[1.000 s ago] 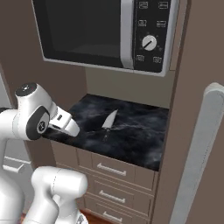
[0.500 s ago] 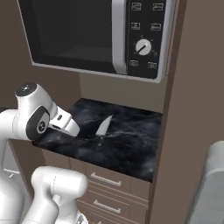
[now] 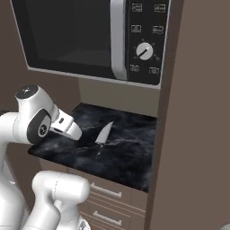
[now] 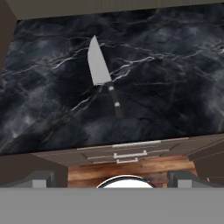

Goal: Move the cutting board and knife to the sink. Then move spray from the cabinet to the counter.

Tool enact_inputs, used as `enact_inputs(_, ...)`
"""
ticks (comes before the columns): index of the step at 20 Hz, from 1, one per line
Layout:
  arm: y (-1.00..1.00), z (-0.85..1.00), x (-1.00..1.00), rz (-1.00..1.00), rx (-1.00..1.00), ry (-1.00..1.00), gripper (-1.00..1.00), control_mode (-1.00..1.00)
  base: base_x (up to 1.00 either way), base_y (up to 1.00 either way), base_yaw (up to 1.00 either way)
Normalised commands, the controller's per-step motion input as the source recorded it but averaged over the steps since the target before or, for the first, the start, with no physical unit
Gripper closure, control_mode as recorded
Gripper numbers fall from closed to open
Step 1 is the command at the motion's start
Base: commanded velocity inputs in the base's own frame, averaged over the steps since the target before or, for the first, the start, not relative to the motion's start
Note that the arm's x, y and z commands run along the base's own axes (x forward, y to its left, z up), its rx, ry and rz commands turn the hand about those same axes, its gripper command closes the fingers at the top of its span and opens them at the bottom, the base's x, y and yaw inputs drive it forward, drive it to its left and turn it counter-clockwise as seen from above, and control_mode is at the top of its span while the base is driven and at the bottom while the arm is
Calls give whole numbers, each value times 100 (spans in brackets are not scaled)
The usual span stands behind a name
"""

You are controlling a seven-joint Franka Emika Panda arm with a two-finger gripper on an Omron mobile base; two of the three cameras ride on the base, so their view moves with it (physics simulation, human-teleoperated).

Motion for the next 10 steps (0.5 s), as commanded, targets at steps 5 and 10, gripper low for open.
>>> enact_inputs(5, 0, 0, 0, 0, 0, 0, -100, 100, 32, -1, 0)
enact_inputs(10, 0, 0, 0, 0, 0, 0, -100, 100, 34, -2, 0)
